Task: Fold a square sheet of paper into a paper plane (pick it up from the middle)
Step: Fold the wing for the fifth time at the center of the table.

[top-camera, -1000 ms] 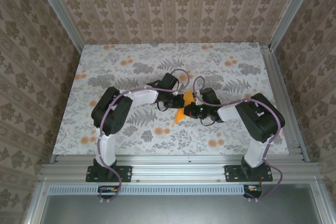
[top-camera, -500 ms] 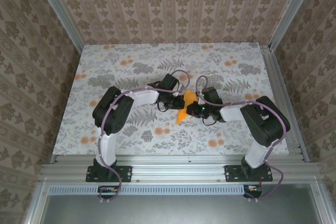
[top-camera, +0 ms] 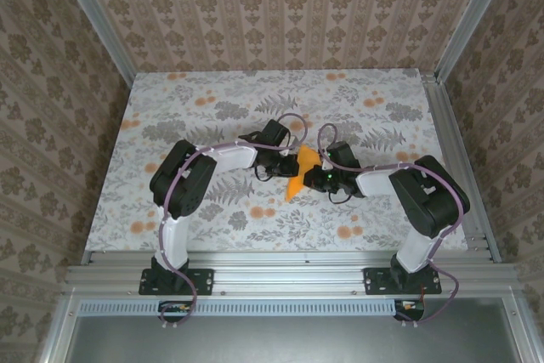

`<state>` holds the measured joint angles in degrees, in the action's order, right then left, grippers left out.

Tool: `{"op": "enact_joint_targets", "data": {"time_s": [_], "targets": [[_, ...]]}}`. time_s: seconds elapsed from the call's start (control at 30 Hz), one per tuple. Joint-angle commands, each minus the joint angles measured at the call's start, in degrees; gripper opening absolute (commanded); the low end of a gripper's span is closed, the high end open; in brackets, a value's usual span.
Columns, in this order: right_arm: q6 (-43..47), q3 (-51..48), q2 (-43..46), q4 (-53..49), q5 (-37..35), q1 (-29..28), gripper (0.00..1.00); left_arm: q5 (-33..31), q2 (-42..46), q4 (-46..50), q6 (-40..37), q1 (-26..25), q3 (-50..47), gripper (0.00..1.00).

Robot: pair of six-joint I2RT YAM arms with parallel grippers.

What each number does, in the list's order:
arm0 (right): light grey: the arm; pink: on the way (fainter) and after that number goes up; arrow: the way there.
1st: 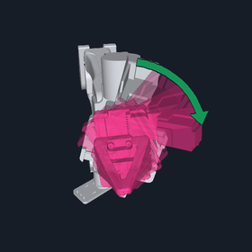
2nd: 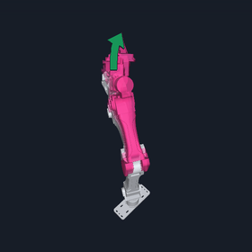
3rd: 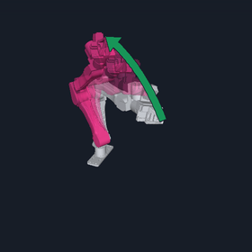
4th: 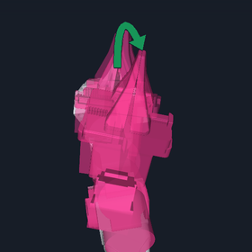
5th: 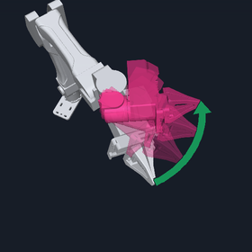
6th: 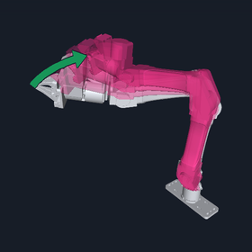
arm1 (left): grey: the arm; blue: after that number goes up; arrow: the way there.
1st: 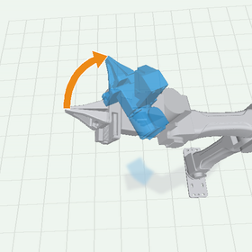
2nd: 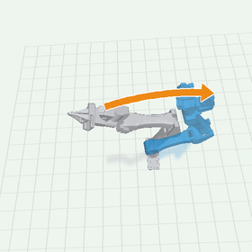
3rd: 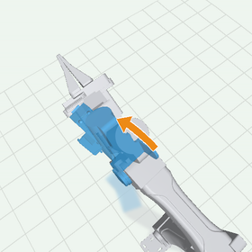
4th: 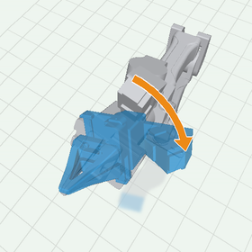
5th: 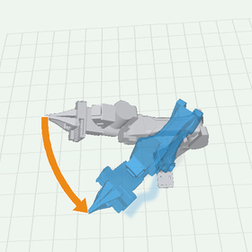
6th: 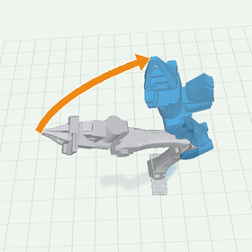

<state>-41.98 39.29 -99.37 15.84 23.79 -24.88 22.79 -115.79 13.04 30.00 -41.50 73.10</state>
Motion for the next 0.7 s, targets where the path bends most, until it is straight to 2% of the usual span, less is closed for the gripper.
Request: {"op": "enact_joint_targets", "data": {"time_s": [0.0, 0.67], "targets": [[0.50, 0.53, -1.78, -3.71, -1.82, 0.36, 0.09, 1.42, 2.08, 1.13, 0.03, 0.02, -0.60, 0.08], [0.76, 0.01, -3.58, -2.68, -1.77, 0.63, 0.03, 2.70, 2.08, 1.07, 2.72, -2.71, 0.72, 0.09]]}}
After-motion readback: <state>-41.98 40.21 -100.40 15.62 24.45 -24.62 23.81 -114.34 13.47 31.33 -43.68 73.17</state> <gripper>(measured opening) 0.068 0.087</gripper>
